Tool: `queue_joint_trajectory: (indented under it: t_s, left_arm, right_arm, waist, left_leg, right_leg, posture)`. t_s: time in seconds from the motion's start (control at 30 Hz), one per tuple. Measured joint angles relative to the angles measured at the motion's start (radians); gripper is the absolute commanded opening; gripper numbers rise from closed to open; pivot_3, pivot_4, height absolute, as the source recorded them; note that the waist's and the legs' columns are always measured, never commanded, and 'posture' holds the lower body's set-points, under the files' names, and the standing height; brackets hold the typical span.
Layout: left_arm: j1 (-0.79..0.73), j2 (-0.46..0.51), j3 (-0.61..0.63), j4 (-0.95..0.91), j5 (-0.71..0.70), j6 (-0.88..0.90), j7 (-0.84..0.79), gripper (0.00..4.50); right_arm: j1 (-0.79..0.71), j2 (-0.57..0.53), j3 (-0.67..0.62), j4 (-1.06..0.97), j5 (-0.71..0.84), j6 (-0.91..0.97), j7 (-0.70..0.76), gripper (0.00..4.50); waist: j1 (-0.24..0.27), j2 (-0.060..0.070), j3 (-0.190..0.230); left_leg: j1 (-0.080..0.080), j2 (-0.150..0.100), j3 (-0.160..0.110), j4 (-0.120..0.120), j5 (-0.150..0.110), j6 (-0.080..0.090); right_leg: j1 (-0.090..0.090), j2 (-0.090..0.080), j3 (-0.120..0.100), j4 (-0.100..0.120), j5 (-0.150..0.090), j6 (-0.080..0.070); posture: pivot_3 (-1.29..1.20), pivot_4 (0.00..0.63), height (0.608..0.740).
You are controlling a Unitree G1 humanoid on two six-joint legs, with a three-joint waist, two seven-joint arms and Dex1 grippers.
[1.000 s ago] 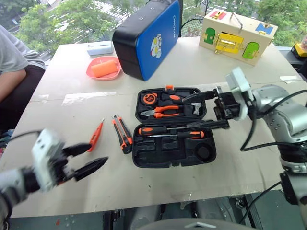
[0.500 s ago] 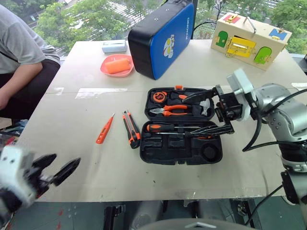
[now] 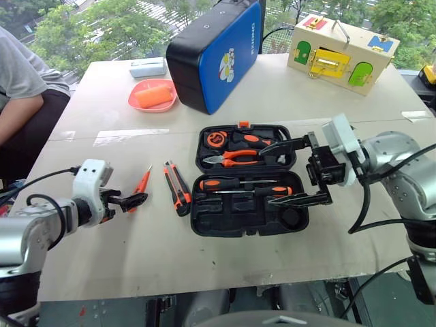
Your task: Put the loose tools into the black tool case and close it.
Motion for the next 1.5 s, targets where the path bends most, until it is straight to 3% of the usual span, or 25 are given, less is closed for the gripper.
queue_joint_trajectory:
  t_s: [0.23,0.47,0.67,0.8,1.0,1.13,1.27,1.5]
  left_arm:
    - [-0.011,0.003,-0.053,0.077,0.082,-0.107,-0.038,0.59]
    - [0.023,0.017,-0.047,0.086,0.109,-0.194,-0.106,0.57]
    - [0.013,0.161,-0.074,-0.094,0.099,-0.429,-0.417,0.57]
    - [-0.078,0.208,-0.212,-0.213,0.109,-0.582,-0.595,0.57]
    - [-0.301,0.136,-0.579,-0.135,0.278,-0.69,-0.743,0.57]
    - [-0.436,0.061,-0.695,-0.027,0.361,-0.71,-0.787,0.57]
    - [-0.515,0.018,-0.744,0.042,0.418,-0.73,-0.824,0.57]
    - [-0.571,-0.037,-0.777,0.067,0.435,-0.692,-0.877,0.57]
  right_arm:
    - [0.013,-0.006,-0.013,-0.014,0.015,0.002,-0.026,4.5]
    - [0.035,-0.042,-0.013,-0.013,0.011,-0.004,-0.015,4.5]
    - [0.151,-0.135,-0.013,-0.008,-0.036,-0.055,0.048,4.5]
    - [0.218,-0.18,-0.021,-0.021,-0.044,-0.066,0.066,4.5]
    - [0.28,-0.18,-0.045,-0.093,-0.053,-0.068,0.005,4.5]
    - [0.314,-0.182,-0.069,-0.147,-0.046,-0.059,-0.038,4.5]
    - [0.341,-0.185,-0.081,-0.182,-0.032,-0.042,-0.07,4.5]
    - [0.347,-0.187,-0.103,-0.205,-0.021,-0.02,-0.117,4.5]
  waist:
    - [0.007,0.004,-0.002]
    - [0.006,0.006,-0.004]
    - [0.013,0.0,-0.001]
    - [0.008,0.003,-0.002]
    - [0.004,0.002,-0.001]
    - [0.006,0.002,-0.001]
    - [0.002,0.001,-0.001]
    - [0.002,0.001,-0.001]
  left_leg:
    - [0.0,0.0,0.0,0.0,0.0,0.0]
    - [0.0,0.0,0.0,0.0,0.0,0.0]
    - [-0.004,0.0,-0.001,0.002,0.0,0.0]
    - [-0.002,0.0,0.0,0.001,0.0,0.0]
    - [-0.003,0.001,0.0,0.001,0.0,0.0]
    - [-0.006,0.0,-0.002,0.006,0.0,0.0]
    - [-0.015,0.0,-0.004,0.015,0.0,0.0]
    - [-0.015,-0.001,-0.004,0.017,0.0,0.0]
  right_leg:
    - [0.001,-0.001,0.0,0.0,0.0,0.0]
    - [0.001,-0.001,0.0,0.0,0.0,0.0]
    - [0.0,-0.002,-0.001,-0.001,0.0,0.0]
    - [0.001,-0.001,-0.001,-0.001,0.0,0.0]
    - [0.0,0.0,-0.002,0.0,0.0,0.0]
    - [0.0,0.001,-0.005,0.0,0.0,0.0]
    - [-0.006,0.001,-0.007,0.004,0.0,0.001]
    - [-0.006,0.001,-0.007,0.008,0.001,0.001]
  posture:
    - [0.0,0.15,0.735]
    - [0.0,0.15,0.735]
    - [0.0,0.15,0.735]
    - [0.0,0.15,0.735]
    - [0.0,0.15,0.735]
    - [0.0,0.15,0.735]
    - [0.0,0.15,0.735]
    - [0.0,0.15,0.735]
